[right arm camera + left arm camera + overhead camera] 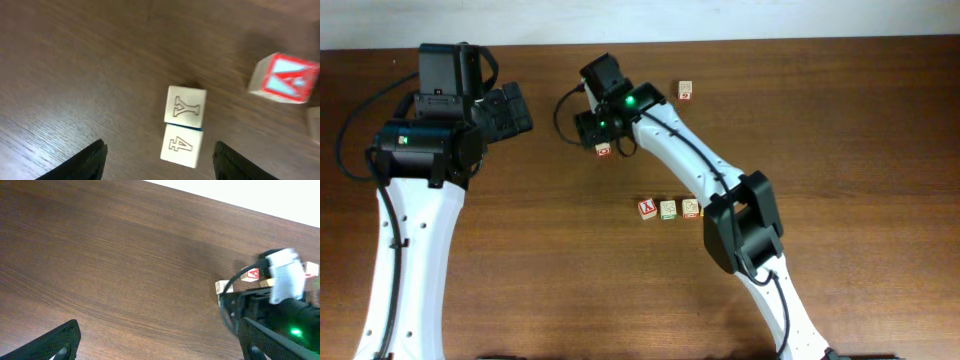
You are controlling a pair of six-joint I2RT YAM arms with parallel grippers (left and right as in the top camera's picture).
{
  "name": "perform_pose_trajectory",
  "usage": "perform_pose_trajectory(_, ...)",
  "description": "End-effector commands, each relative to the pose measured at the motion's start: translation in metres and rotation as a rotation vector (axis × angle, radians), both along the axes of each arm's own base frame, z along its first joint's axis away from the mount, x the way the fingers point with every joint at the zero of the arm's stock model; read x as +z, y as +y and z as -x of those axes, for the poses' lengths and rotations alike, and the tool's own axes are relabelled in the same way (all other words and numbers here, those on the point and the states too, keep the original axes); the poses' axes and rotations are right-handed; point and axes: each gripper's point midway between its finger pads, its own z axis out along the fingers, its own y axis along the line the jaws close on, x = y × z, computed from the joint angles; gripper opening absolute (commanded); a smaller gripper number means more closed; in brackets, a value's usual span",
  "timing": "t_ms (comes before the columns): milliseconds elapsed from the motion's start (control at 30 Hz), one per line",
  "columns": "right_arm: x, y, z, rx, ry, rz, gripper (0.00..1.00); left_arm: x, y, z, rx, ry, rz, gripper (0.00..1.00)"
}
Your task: Rotate 5 blocks
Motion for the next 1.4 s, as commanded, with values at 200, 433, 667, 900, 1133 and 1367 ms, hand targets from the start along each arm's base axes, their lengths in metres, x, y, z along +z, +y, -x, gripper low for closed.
perform_pose_trajectory(200,-0.055,-0.01,-0.001,-0.008,0.037,0.091,0.64,0.003,0.003,-0.001,0.017,-0.008,-0.001,0.99)
perform_pose_trajectory(433,-0.055,-0.01,-0.001,-0.011,0.039,0.091,0.38,0.003,0.003,-0.001,0.017,-0.008,-0.001,0.99)
perform_pose_trajectory(667,-0.051,-0.015,0.011,-0.036,0.101,0.098,0.32,0.003,0.003,-0.001,0.017,-0.008,-0.001,0.99)
perform_pose_trajectory(900,-0.031,-0.007,0.061,0.003,0.33,0.007,0.32,0.003,0.003,-0.001,0.017,-0.008,-0.001,0.99)
perform_pose_trajectory(1133,-0.038,-0.026,0.112,-0.039,0.547,0.104,0.32,0.003,0.003,-0.001,0.017,-0.008,-0.001,0.99)
perform_pose_trajectory(1367,-0.042,-0.047,0.131,-0.064,0.586,0.238,0.33,0.003,0.003,-0.001,0.017,-0.008,-0.001,0.99)
